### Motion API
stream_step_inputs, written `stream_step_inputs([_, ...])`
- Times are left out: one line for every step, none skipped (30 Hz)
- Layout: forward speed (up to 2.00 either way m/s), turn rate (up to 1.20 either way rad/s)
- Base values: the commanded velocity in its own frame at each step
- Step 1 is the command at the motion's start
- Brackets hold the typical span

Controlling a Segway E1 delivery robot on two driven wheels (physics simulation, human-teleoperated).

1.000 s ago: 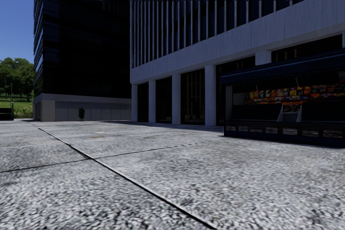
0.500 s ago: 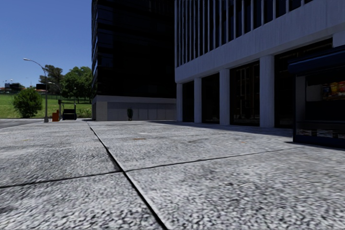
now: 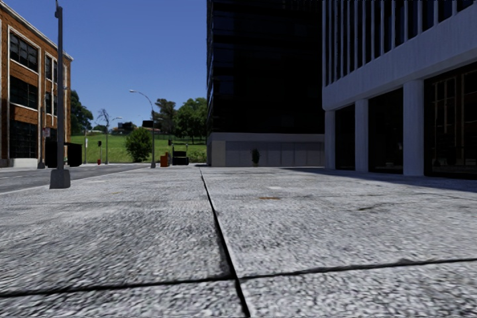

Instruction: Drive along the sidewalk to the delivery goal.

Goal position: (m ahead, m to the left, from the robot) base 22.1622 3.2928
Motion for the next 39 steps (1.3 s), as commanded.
stream_step_inputs([2.0, 0.68])
stream_step_inputs([2.0, 0.68])
stream_step_inputs([2.0, 0.68])
stream_step_inputs([2.0, 0.68])
stream_step_inputs([2.0, 0.68])
stream_step_inputs([2.0, 0.68])
stream_step_inputs([2.0, 0.67])
stream_step_inputs([2.0, 0.67])
stream_step_inputs([2.0, 0.66])
stream_step_inputs([2.0, 0.66])
stream_step_inputs([2.0, 0.55])
stream_step_inputs([2.0, 0.06])
stream_step_inputs([2.0, 0.0])
stream_step_inputs([2.0, 0.0])
stream_step_inputs([2.0, 0.0])
stream_step_inputs([2.0, 0.0])
stream_step_inputs([2.0, 0.0])
stream_step_inputs([2.0, 0.0])
stream_step_inputs([2.0, 0.0])
stream_step_inputs([2.0, 0.0])
stream_step_inputs([2.0, 0.0])
stream_step_inputs([2.0, 0.0])
stream_step_inputs([2.0, 0.0])
stream_step_inputs([2.0, 0.0])
stream_step_inputs([2.0, 0.0])
stream_step_inputs([2.0, 0.0])
stream_step_inputs([2.0, 0.0])
stream_step_inputs([2.0, 0.0])
stream_step_inputs([2.0, 0.0])
stream_step_inputs([2.0, 0.0])
stream_step_inputs([2.0, 0.0])
stream_step_inputs([2.0, 0.0])
stream_step_inputs([2.0, 0.0])
stream_step_inputs([2.0, 0.0])
stream_step_inputs([2.0, 0.0])
stream_step_inputs([2.0, 0.0])
stream_step_inputs([2.0, 0.0])
stream_step_inputs([2.0, 0.0])
stream_step_inputs([2.0, 0.0])
